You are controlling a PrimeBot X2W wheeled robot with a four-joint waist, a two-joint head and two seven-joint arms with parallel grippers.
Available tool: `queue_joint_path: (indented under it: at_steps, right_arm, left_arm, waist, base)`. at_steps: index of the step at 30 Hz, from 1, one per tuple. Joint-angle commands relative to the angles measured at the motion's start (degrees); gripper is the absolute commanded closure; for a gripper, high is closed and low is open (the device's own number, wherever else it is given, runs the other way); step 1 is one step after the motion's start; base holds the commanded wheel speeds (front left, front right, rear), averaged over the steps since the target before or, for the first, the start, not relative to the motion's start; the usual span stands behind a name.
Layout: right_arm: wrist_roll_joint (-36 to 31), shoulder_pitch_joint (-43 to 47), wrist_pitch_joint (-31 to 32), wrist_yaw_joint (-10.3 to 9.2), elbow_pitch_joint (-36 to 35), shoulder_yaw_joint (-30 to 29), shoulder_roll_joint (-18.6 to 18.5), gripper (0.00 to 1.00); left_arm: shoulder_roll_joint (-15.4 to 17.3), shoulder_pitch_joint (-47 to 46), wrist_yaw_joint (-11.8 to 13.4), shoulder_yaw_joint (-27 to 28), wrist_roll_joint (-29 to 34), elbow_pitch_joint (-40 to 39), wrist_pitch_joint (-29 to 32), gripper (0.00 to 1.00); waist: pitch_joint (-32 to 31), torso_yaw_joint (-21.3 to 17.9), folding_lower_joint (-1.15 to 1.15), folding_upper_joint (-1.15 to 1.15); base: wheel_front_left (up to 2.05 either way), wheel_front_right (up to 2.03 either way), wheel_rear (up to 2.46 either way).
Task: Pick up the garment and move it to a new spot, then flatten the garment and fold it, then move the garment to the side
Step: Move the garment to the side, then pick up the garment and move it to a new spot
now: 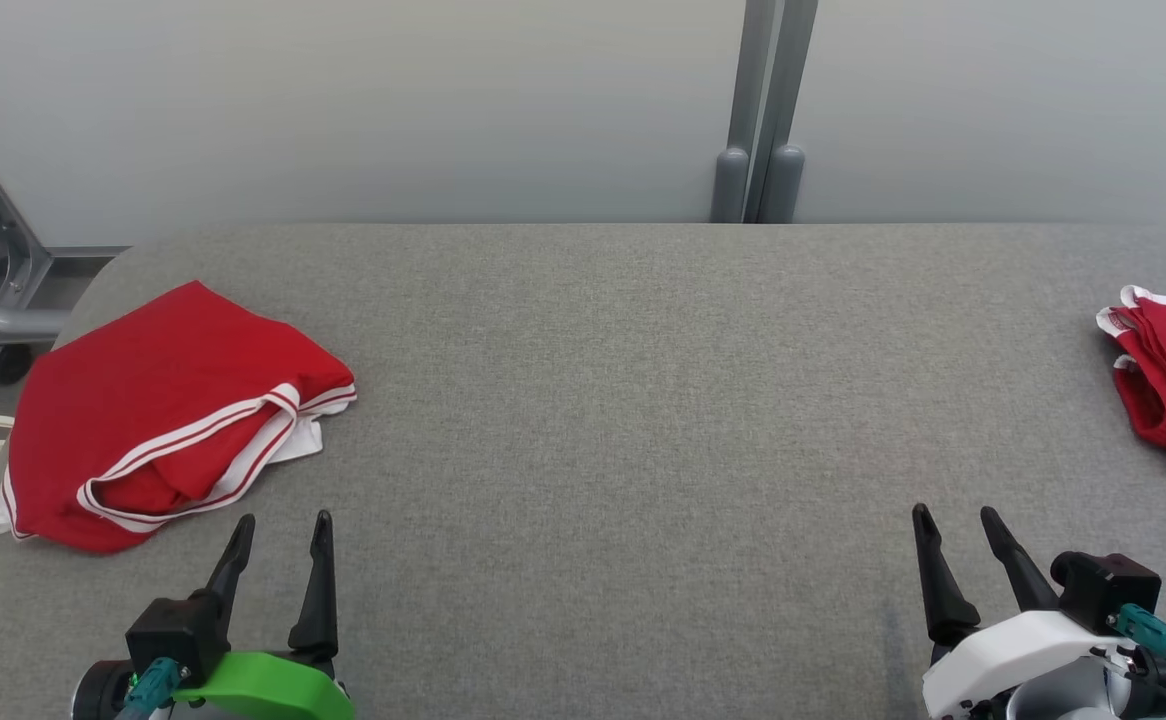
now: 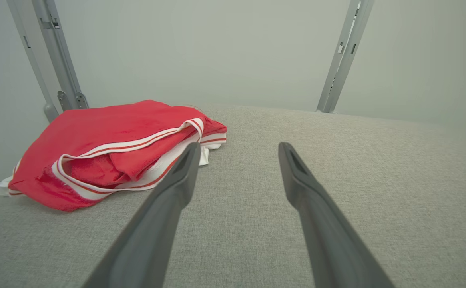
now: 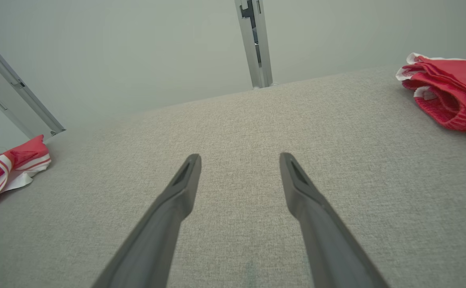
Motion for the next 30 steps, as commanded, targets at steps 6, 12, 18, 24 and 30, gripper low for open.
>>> queue_joint_path:
  at_steps: [6,12,18,24,30]
  right_arm:
    - [-1.54,0.54,0.25,-0.04,-0.3,-0.42,0.13,0.0]
    - [-1.92,0.91,0.31,-0.04,-0.14,-0.59,0.29,0.0]
    - [-2.26,1.06,0.47,-0.04,-0.29,-0.67,0.39,0.0]
    - [-2.16,1.35,0.6,-0.04,-0.71,-0.91,0.45,0.0]
    - [-2.29,0.87,0.66,-0.04,-1.06,-0.51,0.5,0.0]
  left_arm:
    - [0.36,0.87,-0.36,0.08,0.36,-1.35,-0.19,0.0]
    - [-0.01,0.83,-0.43,-0.38,0.71,-1.4,-0.19,0.0]
    - [-0.21,0.97,-0.48,-0.62,0.84,-1.15,-0.2,0.0]
    - [-0.21,-0.51,-0.52,-0.98,0.9,-0.69,-0.2,0.0]
    - [0.45,-1.1,-0.53,-1.04,0.76,-0.32,-0.2,0.0]
  waist:
    - [0.49,-0.31,0.0,0.0]
    - [0.8,-0.06,0.0,0.0]
    - [1.01,0.18,0.0,0.0]
    - [1.59,2.04,0.0,0.0]
    - [1.95,5.07,0.0,0.0]
  base:
    - [0.0,0.0,0.0]
    - [0.0,0.0,0.0]
    - [0.0,0.0,0.0]
    - [0.0,0.0,0.0]
    - [0.0,0.0,0.0]
